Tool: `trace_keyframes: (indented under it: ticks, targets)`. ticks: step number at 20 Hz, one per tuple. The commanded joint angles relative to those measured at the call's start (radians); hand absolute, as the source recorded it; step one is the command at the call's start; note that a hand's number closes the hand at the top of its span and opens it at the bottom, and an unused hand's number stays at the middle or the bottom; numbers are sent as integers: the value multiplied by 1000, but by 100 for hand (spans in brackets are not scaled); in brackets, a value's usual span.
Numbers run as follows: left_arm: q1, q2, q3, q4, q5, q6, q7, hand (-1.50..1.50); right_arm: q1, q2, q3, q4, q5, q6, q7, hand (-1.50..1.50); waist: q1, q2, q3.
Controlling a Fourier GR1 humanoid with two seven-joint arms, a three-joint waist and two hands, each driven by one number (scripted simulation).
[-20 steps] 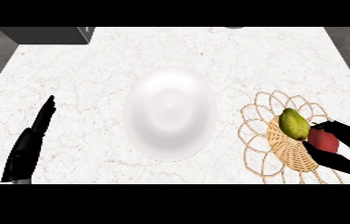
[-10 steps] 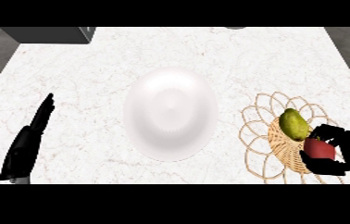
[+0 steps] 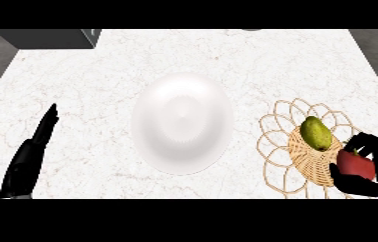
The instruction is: Pick the bell pepper from the placemat and place it in the plate
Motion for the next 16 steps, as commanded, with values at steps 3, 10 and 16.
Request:
trace_keyframes:
  ticks: [3, 10, 16]
  targets:
    - [10, -8, 8, 21, 4, -7, -39, 0, 35, 0, 4, -258, 125, -79, 30, 150, -6, -1, 0]
    - [5, 7, 23, 48, -3, -17, -71, 0, -97, 39, 154, -533, 107, 53, 91, 150, 12, 3, 0]
    - [-14, 7, 33, 27, 0, -25, -24, 0, -265, 136, 369, -612, 167, 187, 247, 150, 17, 2, 0]
